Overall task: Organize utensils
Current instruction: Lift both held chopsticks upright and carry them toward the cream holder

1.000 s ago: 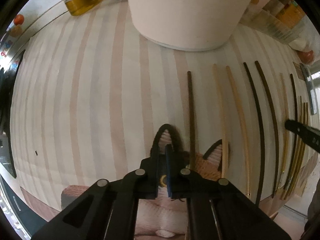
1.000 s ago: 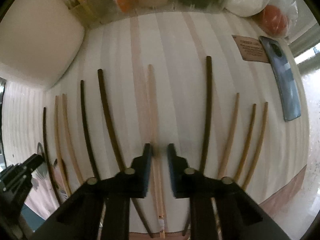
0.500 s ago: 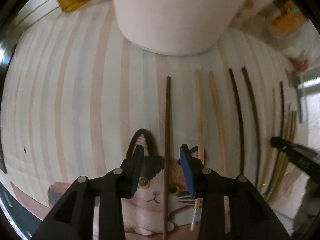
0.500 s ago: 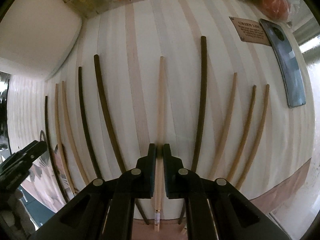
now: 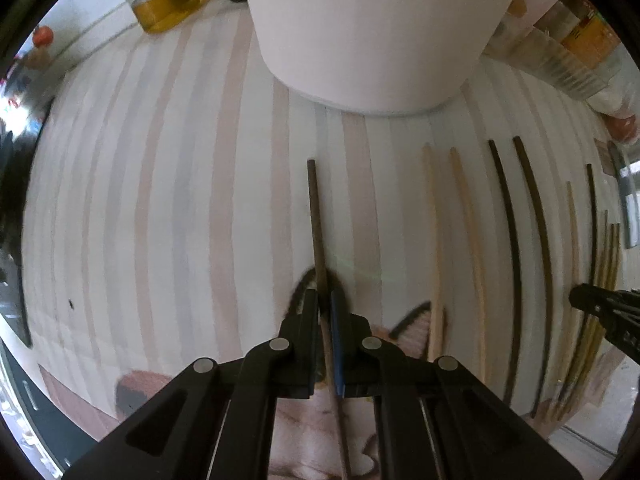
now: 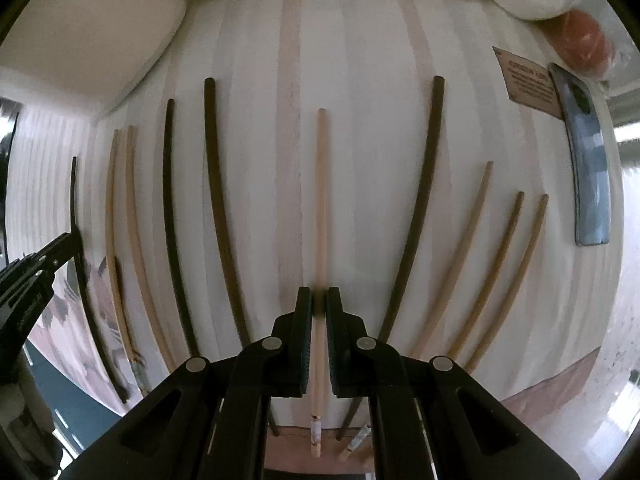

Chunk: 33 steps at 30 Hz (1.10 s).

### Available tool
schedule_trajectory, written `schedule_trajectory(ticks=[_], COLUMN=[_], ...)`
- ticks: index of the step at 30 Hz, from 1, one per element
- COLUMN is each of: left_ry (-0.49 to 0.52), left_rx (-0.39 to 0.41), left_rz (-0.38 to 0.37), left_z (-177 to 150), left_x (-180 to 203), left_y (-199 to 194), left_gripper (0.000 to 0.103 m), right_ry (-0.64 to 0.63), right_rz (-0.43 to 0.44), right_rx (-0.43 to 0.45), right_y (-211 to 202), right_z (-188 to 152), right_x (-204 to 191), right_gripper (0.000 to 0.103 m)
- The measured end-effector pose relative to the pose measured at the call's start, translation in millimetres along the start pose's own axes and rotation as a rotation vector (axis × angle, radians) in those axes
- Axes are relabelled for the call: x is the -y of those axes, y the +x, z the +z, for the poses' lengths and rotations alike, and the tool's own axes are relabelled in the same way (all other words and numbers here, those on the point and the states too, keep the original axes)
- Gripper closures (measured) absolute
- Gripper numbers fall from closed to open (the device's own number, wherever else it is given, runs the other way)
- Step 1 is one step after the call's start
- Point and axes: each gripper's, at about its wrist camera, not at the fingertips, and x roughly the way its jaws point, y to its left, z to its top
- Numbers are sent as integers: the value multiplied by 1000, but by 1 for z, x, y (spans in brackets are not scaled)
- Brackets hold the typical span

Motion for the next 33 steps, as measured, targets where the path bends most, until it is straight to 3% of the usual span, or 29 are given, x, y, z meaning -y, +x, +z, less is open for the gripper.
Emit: schedule_trajectory(ticks=[9, 19, 22, 26, 33], left_ry=[-4, 14, 2, -21, -34], left_rx=[-46, -27, -8, 9, 87], left_rz=[-25, 19, 24, 27, 1], left_z=[-12, -6, -3, -6, -18], left_x=[6, 77, 78, 77, 69], left_y=[-6, -8, -8, -16, -67], left_gripper=[95, 92, 99, 100, 100], right_ry=[12, 7, 4, 11, 41], right_rz=[-10, 3, 2, 6, 70], right_rx=[-64, -66, -49, 2, 95], right_y=[7, 10, 7, -6, -28], right_z=[3, 1, 9, -2, -17], right_x=[0, 2, 6, 10, 17], right_gripper=[95, 91, 91, 96, 96])
